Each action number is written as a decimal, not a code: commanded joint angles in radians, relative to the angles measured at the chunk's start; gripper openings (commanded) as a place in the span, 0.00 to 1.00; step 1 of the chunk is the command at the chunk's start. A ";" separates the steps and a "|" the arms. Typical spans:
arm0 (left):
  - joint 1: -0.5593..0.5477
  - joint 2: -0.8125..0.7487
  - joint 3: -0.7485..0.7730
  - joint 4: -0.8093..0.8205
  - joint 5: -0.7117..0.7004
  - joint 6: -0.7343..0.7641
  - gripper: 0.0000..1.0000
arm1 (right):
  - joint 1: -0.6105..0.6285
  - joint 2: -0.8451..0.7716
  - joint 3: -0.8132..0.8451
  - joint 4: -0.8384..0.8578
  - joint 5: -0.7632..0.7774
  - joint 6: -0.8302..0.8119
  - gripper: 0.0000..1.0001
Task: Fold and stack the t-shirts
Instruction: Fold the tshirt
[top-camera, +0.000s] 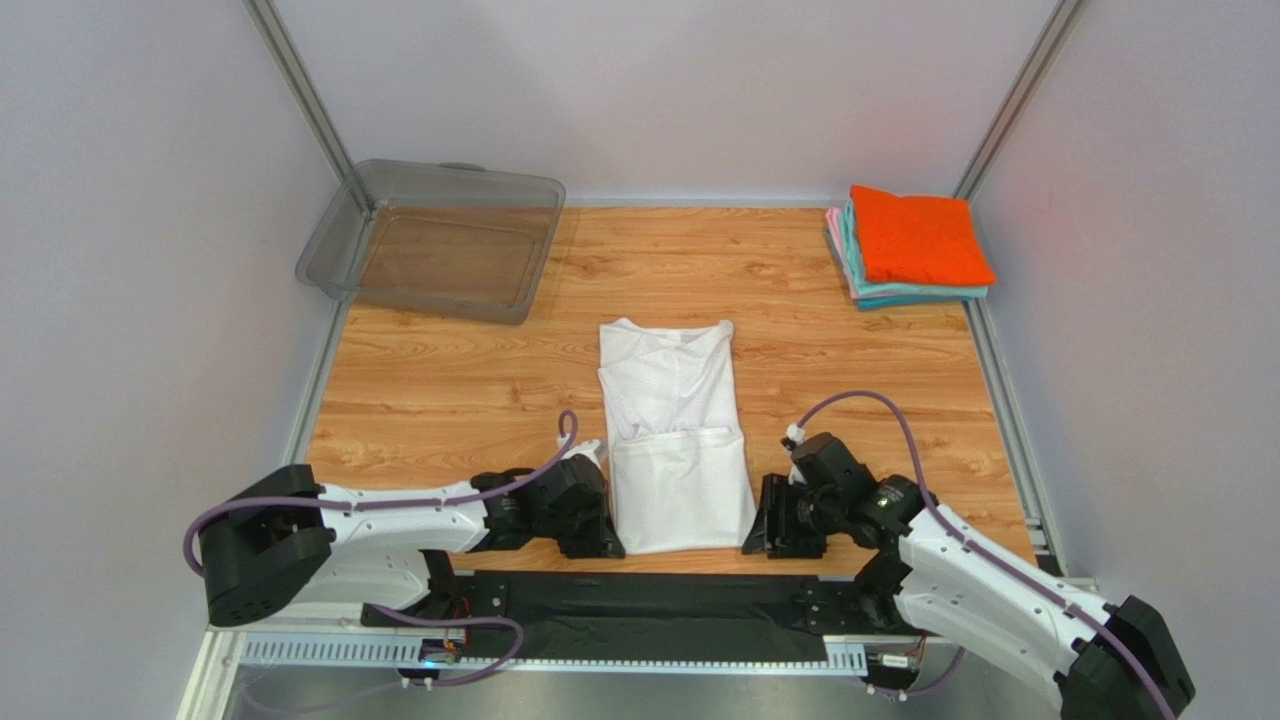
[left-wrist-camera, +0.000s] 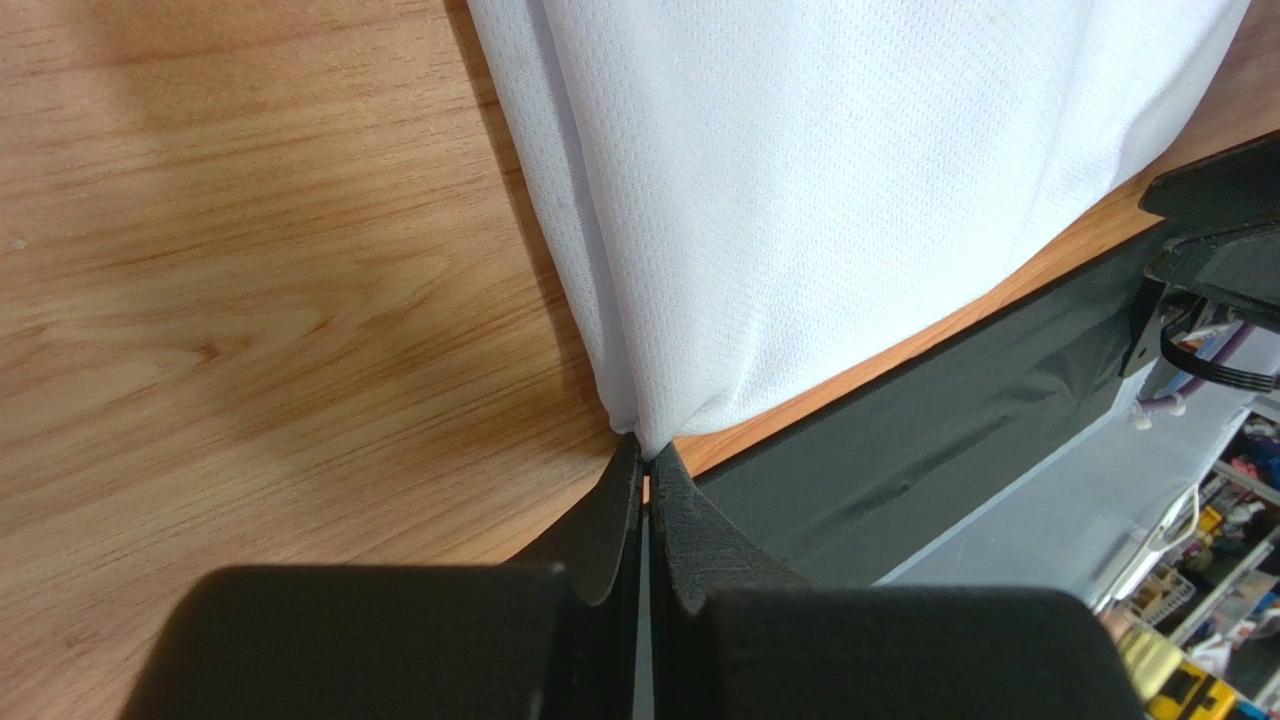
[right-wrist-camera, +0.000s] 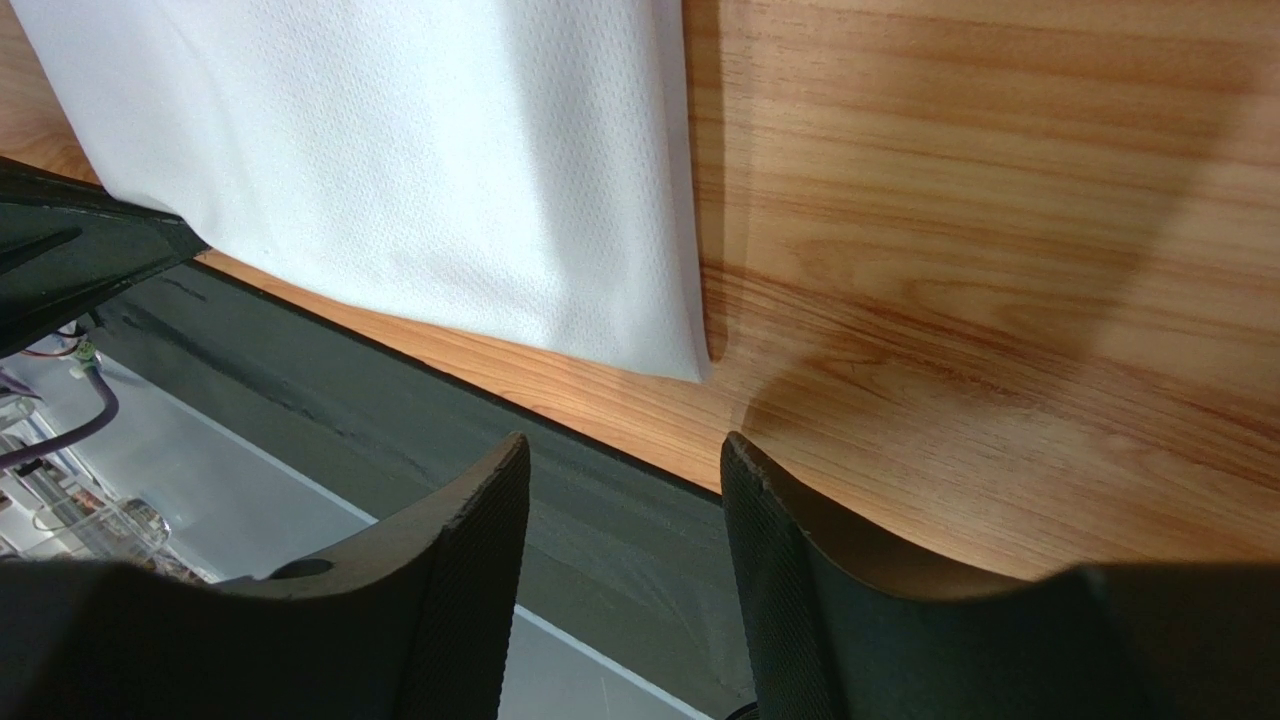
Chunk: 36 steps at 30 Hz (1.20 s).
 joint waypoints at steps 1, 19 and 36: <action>-0.001 -0.020 0.004 -0.024 -0.039 0.016 0.00 | 0.002 0.007 -0.005 0.046 -0.006 -0.002 0.49; -0.003 -0.055 0.009 -0.062 -0.055 0.023 0.00 | 0.004 0.127 0.016 0.126 0.027 -0.072 0.00; -0.003 -0.073 0.007 -0.067 -0.049 0.031 0.00 | 0.002 0.144 0.044 0.109 0.097 -0.034 0.25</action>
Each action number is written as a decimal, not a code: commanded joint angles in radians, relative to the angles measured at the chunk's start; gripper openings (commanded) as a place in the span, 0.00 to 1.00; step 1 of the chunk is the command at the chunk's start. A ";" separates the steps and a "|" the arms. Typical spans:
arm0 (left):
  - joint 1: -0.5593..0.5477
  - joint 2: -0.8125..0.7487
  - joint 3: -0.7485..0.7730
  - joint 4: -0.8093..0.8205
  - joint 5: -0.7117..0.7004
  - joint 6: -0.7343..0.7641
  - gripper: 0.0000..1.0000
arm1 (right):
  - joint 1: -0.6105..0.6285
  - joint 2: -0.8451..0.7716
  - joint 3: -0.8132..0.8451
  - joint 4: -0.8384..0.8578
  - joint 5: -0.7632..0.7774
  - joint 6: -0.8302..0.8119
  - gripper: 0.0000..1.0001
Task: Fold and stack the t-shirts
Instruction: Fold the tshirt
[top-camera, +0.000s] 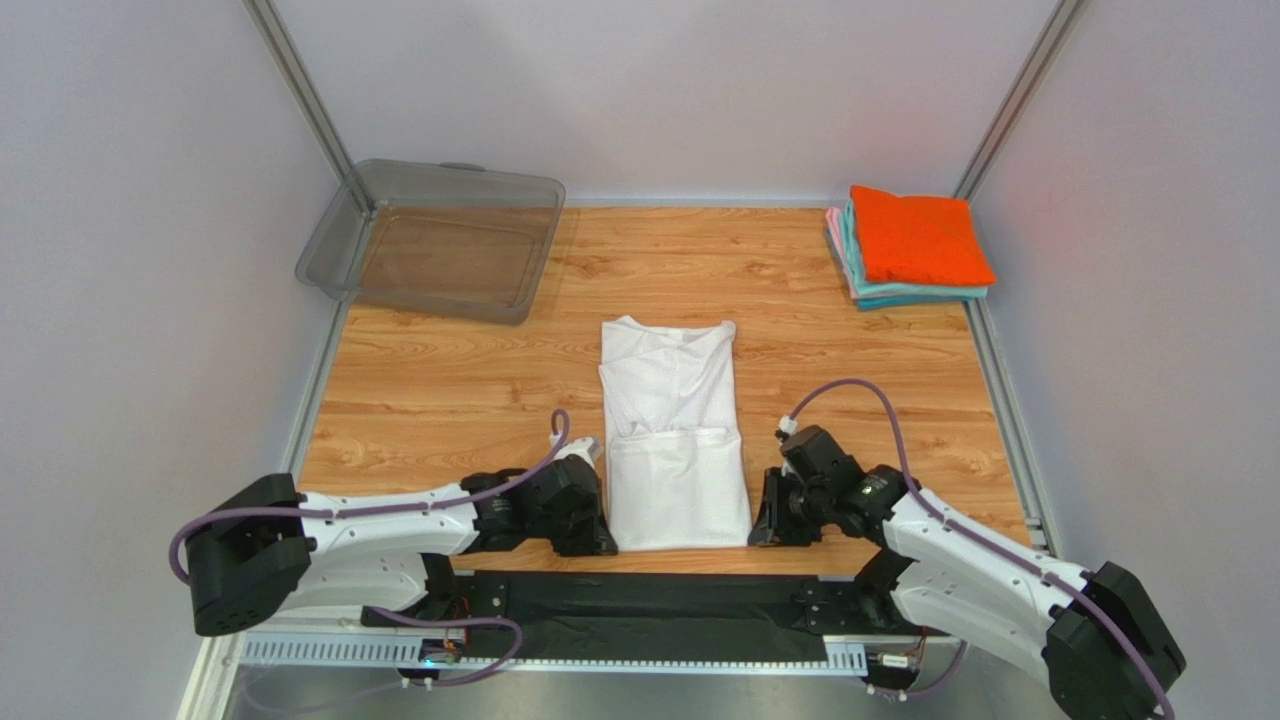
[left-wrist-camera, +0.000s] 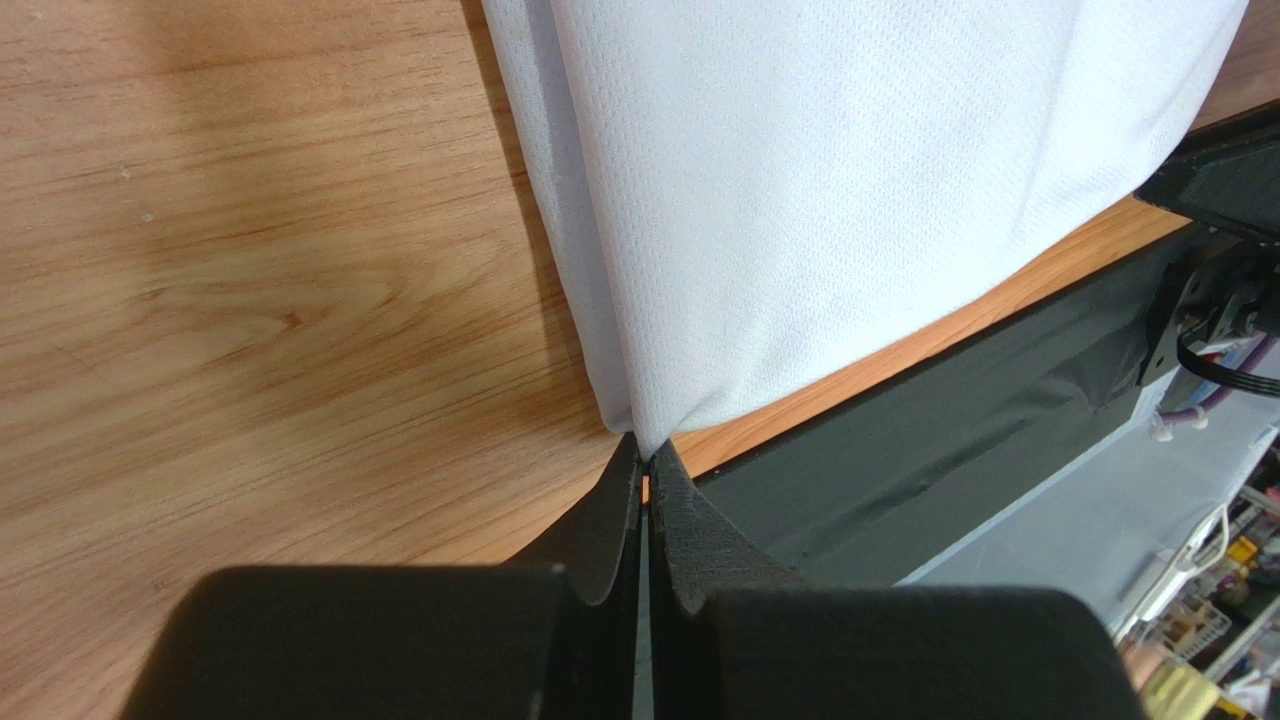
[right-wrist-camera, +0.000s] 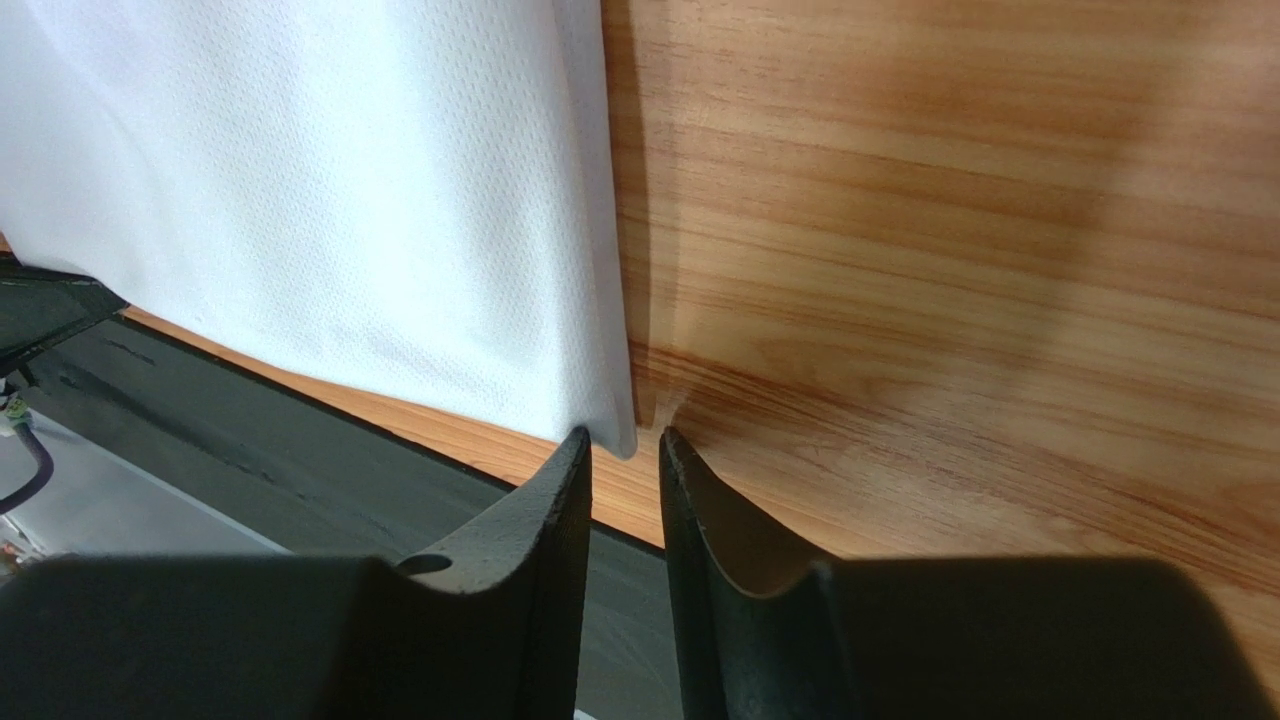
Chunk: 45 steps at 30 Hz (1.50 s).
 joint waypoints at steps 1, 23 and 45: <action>-0.001 -0.007 0.009 0.004 -0.007 0.015 0.00 | 0.003 0.033 0.026 0.046 0.015 0.007 0.26; -0.003 -0.394 0.122 -0.301 0.012 0.127 0.00 | 0.005 -0.171 0.170 -0.210 -0.379 0.016 0.00; -0.003 -0.455 0.324 -0.406 -0.344 0.176 0.00 | -0.194 -0.091 0.463 -0.424 -0.390 -0.149 0.00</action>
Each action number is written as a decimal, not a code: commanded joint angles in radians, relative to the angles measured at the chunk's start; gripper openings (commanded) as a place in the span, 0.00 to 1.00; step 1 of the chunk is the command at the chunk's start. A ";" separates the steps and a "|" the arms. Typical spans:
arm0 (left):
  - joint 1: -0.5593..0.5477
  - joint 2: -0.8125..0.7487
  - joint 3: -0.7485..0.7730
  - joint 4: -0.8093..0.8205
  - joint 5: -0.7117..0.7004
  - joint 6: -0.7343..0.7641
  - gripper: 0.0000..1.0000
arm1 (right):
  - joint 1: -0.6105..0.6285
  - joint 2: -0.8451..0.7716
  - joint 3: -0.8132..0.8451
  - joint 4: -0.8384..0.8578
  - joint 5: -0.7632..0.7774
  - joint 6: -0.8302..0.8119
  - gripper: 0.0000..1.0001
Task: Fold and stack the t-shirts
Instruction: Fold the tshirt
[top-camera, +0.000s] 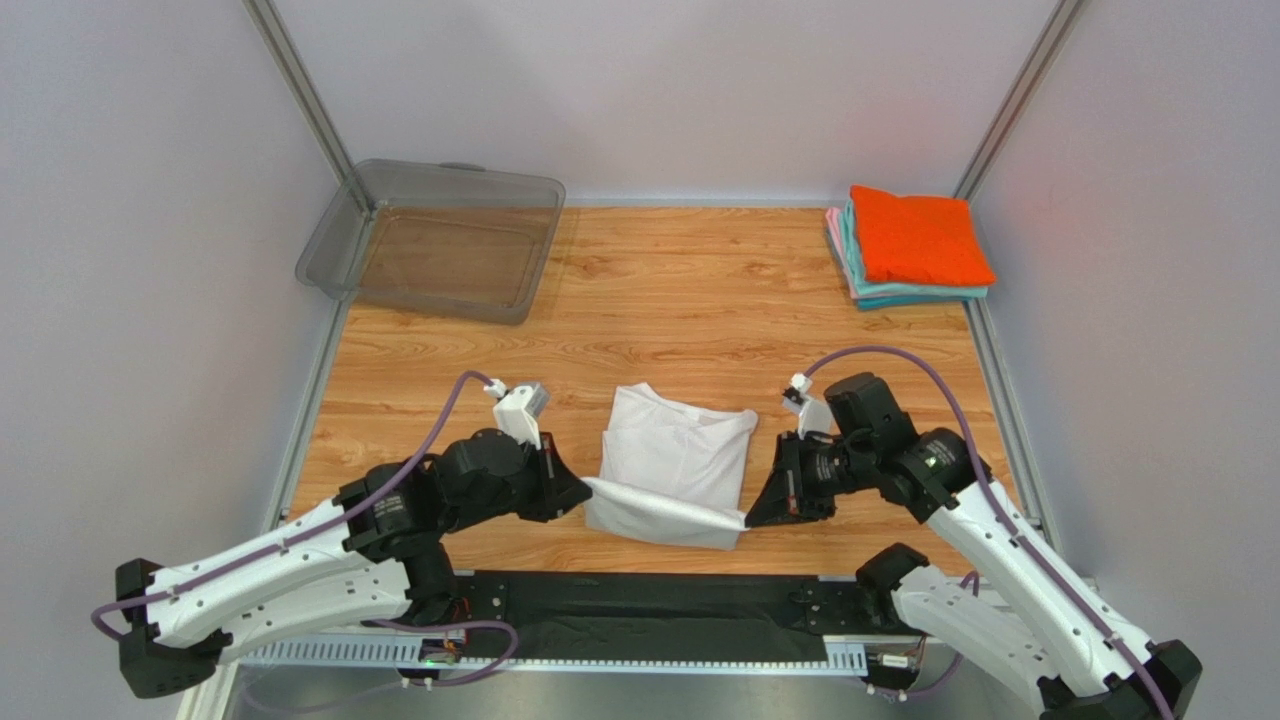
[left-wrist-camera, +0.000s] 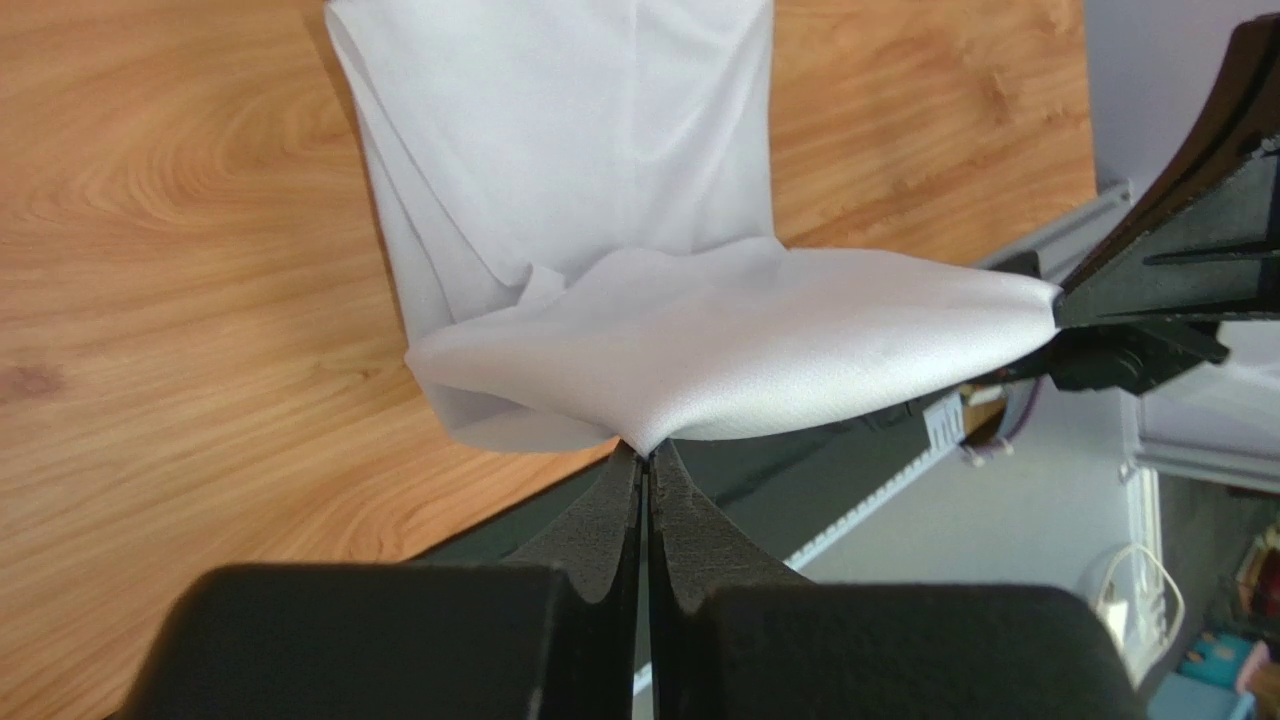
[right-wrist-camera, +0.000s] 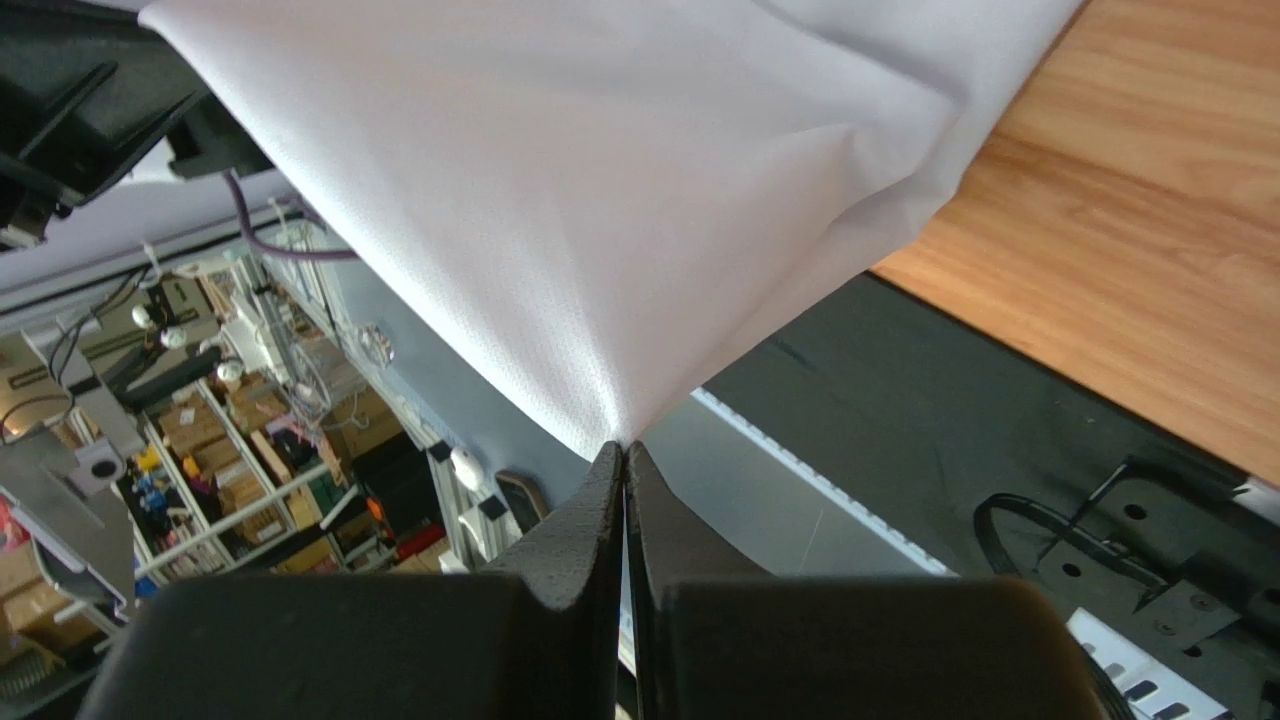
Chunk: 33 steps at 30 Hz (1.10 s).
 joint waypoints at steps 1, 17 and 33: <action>0.000 0.046 0.055 0.040 -0.142 0.016 0.00 | -0.078 0.028 0.055 -0.014 0.018 -0.079 0.00; 0.173 0.207 0.139 0.196 -0.058 0.146 0.00 | -0.232 0.138 0.138 0.087 0.003 -0.158 0.00; 0.339 0.455 0.236 0.293 0.099 0.229 0.00 | -0.342 0.278 0.133 0.329 -0.023 -0.112 0.00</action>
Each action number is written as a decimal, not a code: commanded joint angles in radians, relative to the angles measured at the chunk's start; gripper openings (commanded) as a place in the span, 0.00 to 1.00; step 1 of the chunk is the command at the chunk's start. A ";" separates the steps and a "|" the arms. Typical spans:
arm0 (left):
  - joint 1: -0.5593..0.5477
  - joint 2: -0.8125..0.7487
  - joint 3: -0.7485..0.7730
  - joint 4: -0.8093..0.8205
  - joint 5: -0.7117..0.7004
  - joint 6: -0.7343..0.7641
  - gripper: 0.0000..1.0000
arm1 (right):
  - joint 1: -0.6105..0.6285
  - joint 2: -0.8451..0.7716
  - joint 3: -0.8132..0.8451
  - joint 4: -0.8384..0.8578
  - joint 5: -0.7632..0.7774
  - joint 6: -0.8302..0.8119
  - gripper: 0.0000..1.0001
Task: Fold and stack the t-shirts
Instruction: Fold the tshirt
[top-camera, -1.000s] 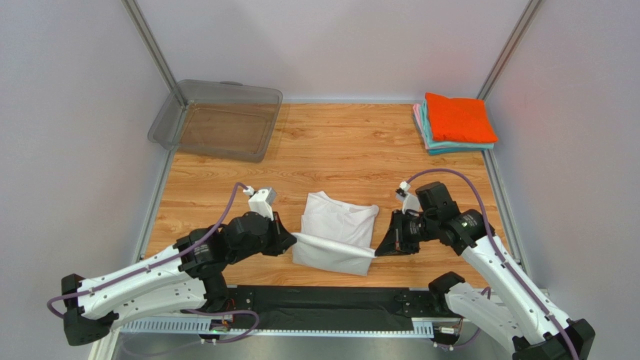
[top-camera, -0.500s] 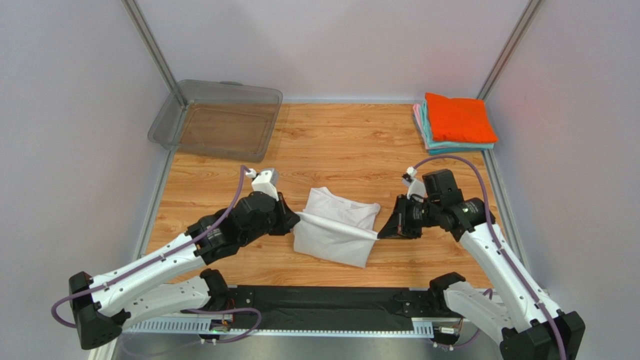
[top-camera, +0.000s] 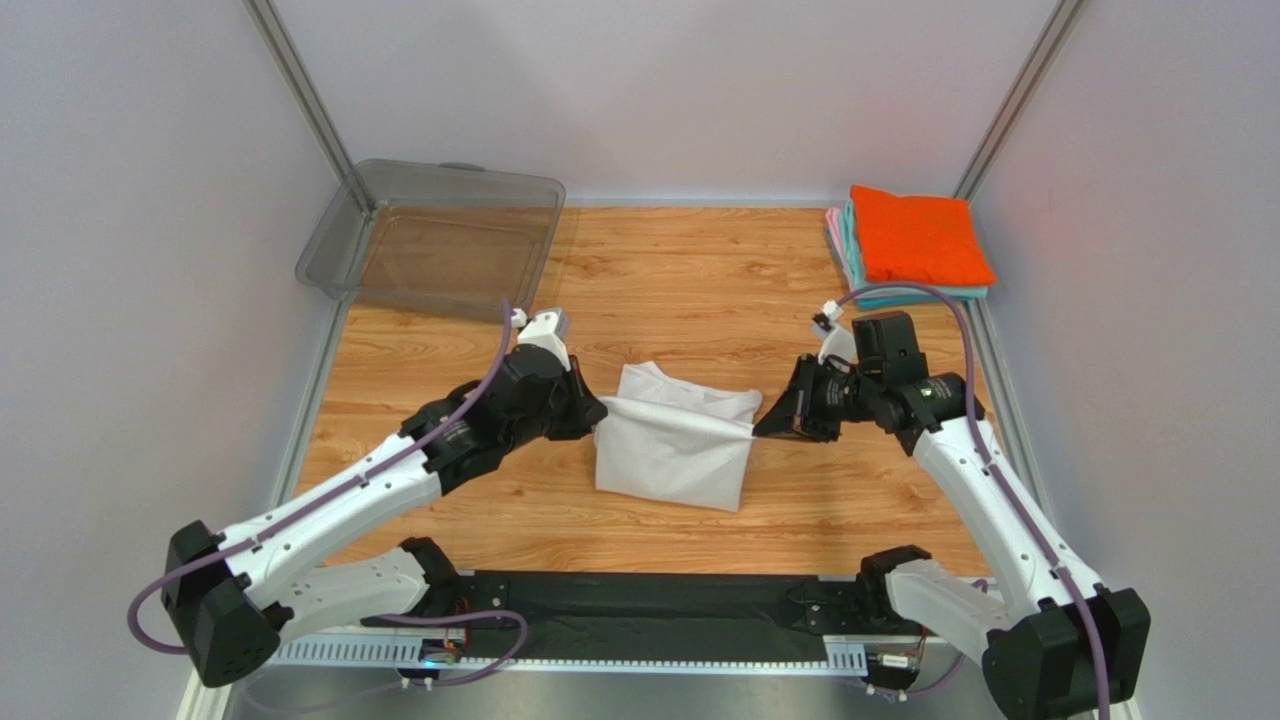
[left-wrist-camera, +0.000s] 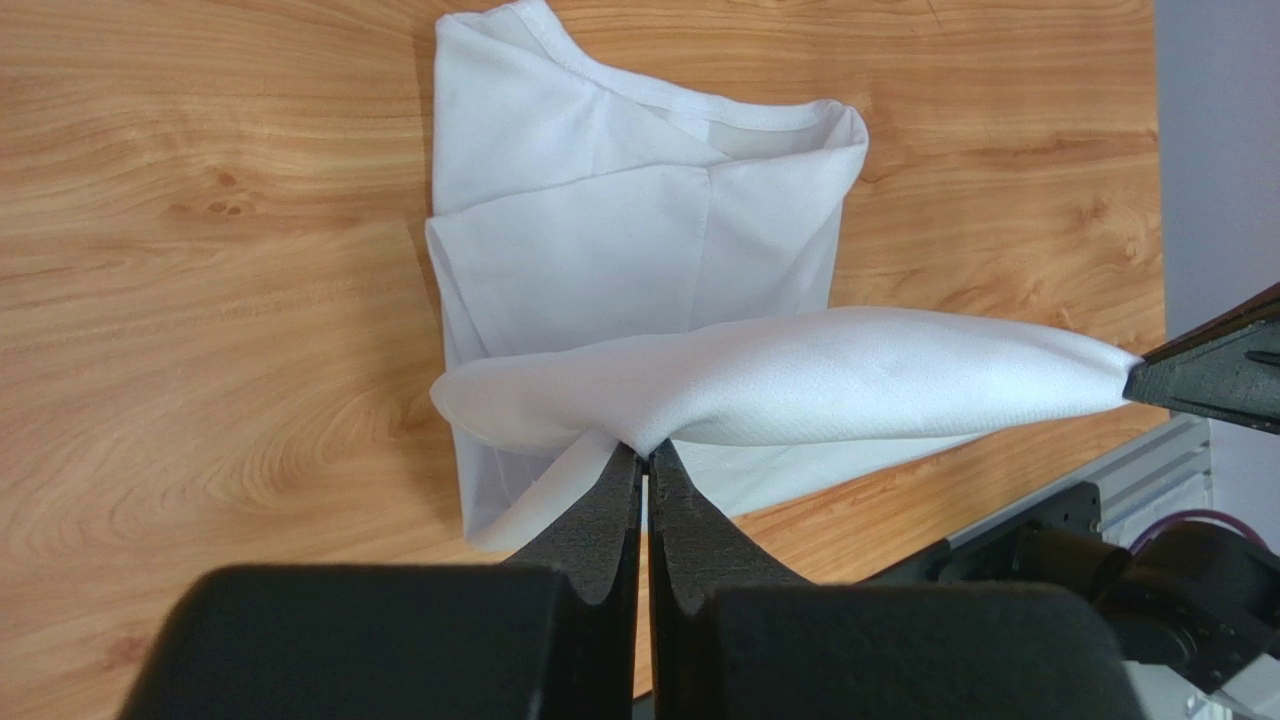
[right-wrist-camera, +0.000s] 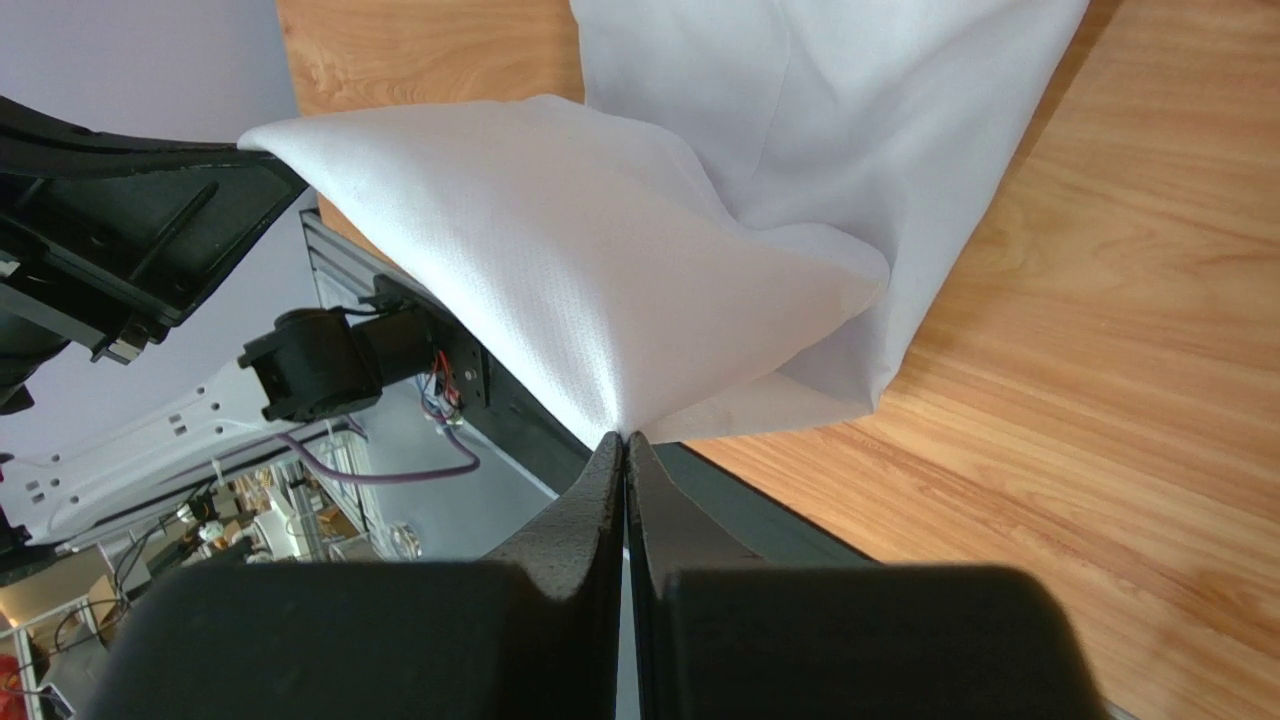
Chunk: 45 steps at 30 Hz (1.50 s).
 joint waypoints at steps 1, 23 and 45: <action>0.036 0.059 0.061 0.084 0.043 0.048 0.00 | -0.036 0.022 -0.011 0.151 -0.017 0.021 0.00; 0.200 0.458 0.280 0.144 0.249 0.139 0.00 | -0.093 0.323 0.038 0.306 0.183 0.051 0.00; 0.246 0.764 0.458 0.122 0.325 0.169 0.05 | -0.113 0.596 0.139 0.409 0.283 0.047 0.07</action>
